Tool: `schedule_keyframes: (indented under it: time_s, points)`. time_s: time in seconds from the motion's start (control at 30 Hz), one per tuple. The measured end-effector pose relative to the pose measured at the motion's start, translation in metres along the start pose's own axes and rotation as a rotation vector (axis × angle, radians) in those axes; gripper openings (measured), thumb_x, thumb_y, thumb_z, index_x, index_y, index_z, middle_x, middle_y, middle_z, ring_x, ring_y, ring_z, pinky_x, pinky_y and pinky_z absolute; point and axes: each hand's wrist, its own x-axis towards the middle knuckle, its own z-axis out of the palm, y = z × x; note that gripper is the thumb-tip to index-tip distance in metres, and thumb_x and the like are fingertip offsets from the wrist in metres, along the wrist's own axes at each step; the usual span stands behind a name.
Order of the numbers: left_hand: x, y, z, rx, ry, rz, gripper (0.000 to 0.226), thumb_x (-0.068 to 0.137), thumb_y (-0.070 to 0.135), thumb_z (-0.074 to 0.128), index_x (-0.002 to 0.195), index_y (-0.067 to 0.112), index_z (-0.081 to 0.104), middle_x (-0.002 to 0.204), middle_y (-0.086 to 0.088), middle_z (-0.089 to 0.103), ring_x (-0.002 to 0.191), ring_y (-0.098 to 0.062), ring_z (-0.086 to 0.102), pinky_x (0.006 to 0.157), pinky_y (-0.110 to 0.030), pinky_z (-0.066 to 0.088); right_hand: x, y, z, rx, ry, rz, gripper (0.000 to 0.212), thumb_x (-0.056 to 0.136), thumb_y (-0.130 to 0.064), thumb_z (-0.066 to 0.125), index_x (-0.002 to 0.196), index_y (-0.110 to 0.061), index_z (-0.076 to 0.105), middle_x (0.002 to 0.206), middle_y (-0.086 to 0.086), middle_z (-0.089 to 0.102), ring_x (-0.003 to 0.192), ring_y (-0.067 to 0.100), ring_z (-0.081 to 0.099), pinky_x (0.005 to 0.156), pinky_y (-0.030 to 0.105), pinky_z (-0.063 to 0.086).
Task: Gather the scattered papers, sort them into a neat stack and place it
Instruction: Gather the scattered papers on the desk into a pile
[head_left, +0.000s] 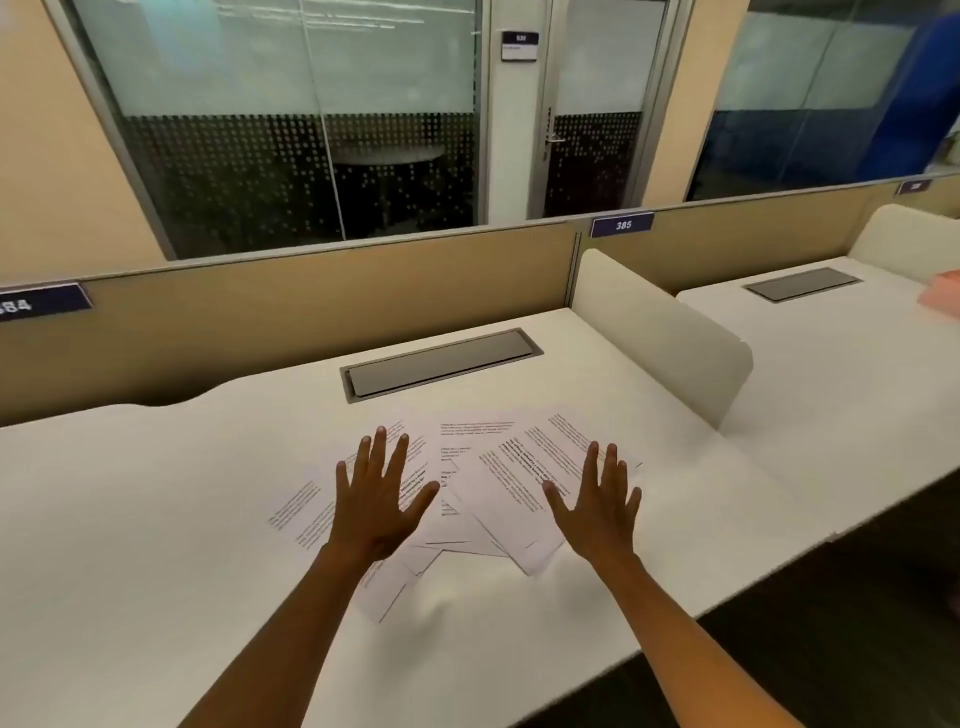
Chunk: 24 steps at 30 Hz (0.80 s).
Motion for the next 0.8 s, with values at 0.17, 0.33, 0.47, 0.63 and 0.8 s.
schedule_keyframes:
  time_s: [0.17, 0.33, 0.47, 0.63, 0.8]
  points:
    - [0.038, 0.013, 0.023, -0.016, -0.028, -0.034, 0.112, 0.061, 0.089, -0.016, 0.155, 0.03, -0.003, 0.164, -0.002, -0.013, 0.152, -0.024, -0.011, 0.121, -0.055, -0.001, 0.039, 0.019, 0.019, -0.021, -0.026, 0.058, 0.098, 0.084, -0.075, 0.031, 0.153, -0.021, -0.012, 0.163, 0.009, -0.012, 0.151, 0.032, -0.002, 0.118, 0.058, 0.005]
    - [0.077, 0.031, 0.047, -0.011, -0.173, -0.031, 0.102, 0.072, 0.087, 0.004, 0.155, 0.028, -0.003, 0.165, -0.003, -0.01, 0.152, -0.023, -0.011, 0.121, -0.053, -0.003, 0.077, 0.046, 0.037, -0.018, -0.081, 0.13, 0.099, 0.084, -0.076, 0.031, 0.153, -0.02, -0.013, 0.163, 0.011, -0.012, 0.151, 0.033, -0.004, 0.117, 0.058, 0.002]
    - [0.106, 0.044, 0.068, 0.003, -0.289, -0.036, 0.091, 0.086, 0.075, 0.033, 0.156, 0.027, 0.0, 0.165, -0.006, -0.002, 0.153, -0.025, -0.006, 0.122, -0.053, 0.0, 0.101, 0.067, 0.048, -0.021, -0.114, 0.189, 0.102, 0.083, -0.076, 0.035, 0.153, -0.02, -0.014, 0.163, 0.013, -0.011, 0.15, 0.033, -0.005, 0.117, 0.059, 0.002]
    - [0.135, 0.06, 0.094, 0.036, -0.395, -0.007, 0.098, 0.081, 0.078, 0.04, 0.156, 0.026, 0.004, 0.165, -0.008, 0.002, 0.153, -0.026, -0.002, 0.122, -0.053, 0.003, 0.124, 0.087, 0.06, -0.023, -0.143, 0.238, 0.106, 0.08, -0.077, 0.038, 0.153, -0.02, -0.014, 0.163, 0.013, -0.008, 0.15, 0.032, -0.005, 0.118, 0.059, 0.002]
    - [0.152, 0.074, 0.112, 0.049, -0.452, 0.035, 0.108, 0.074, 0.078, 0.053, 0.156, 0.026, 0.005, 0.165, -0.01, -0.001, 0.153, -0.028, -0.003, 0.121, -0.054, 0.004, 0.137, 0.093, 0.069, -0.029, -0.131, 0.25, 0.108, 0.077, -0.08, 0.039, 0.153, -0.021, -0.009, 0.162, 0.015, 0.003, 0.15, 0.033, 0.002, 0.118, 0.057, 0.003]
